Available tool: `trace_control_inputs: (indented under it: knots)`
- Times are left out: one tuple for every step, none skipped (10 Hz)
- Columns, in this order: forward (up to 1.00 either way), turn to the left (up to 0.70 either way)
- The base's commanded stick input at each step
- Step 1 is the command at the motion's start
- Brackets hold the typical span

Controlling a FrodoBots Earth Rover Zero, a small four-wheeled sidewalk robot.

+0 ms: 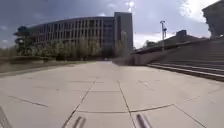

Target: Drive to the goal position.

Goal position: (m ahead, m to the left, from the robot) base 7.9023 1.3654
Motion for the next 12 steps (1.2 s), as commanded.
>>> trace_control_inputs:
  knots:
    - [0.70,0.00]
    - [0.70,0.00]
    - [0.70,0.00]
    - [0.70,0.00]
    - [0.70,0.00]
    - [0.70,0.00]
    - [0.70,0.00]
    - [0.70,0.00]
    - [0.70,0.00]
    - [0.70,0.00]
    - [0.70,0.00]
    - [0.70,0.00]
